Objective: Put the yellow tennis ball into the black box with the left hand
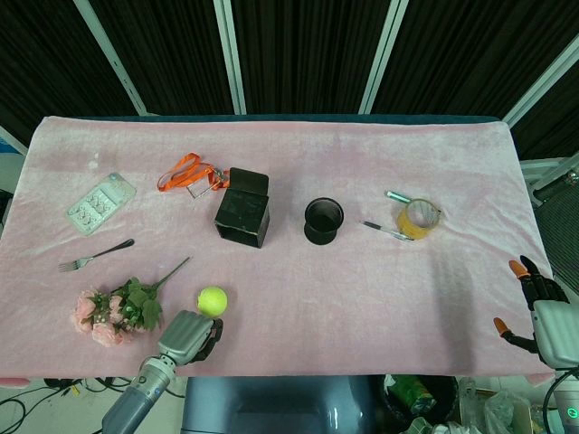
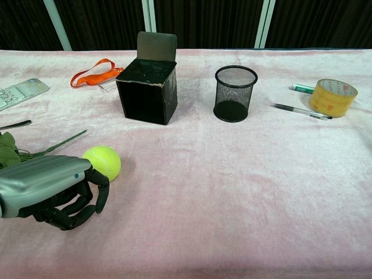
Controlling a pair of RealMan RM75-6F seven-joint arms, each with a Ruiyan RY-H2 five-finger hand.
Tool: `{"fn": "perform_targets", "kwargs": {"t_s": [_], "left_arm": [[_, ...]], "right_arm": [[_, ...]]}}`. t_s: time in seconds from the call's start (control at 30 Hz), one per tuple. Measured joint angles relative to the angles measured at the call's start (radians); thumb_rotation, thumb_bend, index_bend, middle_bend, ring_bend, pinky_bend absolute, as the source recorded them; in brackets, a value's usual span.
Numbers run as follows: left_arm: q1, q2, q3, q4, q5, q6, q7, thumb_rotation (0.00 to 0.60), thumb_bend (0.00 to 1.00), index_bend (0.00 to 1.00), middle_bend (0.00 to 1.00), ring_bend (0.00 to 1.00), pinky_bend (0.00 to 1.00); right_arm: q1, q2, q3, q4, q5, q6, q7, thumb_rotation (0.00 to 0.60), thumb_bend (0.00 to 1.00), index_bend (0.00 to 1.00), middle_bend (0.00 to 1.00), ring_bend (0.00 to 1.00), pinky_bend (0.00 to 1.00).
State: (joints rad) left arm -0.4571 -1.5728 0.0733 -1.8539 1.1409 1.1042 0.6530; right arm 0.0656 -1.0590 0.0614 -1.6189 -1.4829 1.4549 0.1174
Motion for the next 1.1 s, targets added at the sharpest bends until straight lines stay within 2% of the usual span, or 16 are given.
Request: {"fn": "perform_targets", "kwargs": {"t_s": [1.1], "left_arm": [[-0.002,-0.019,-0.005,0.034,-0.017,0.000,-0.018,0.600,0.58,0.75,0.85,0.85,0.98]], "right_arm": [[-0.001,0.001,0.002,-0.001,0.003,0.002,0.000,0.600,0.20,0.01,0.00,0.14,0.15]]}}
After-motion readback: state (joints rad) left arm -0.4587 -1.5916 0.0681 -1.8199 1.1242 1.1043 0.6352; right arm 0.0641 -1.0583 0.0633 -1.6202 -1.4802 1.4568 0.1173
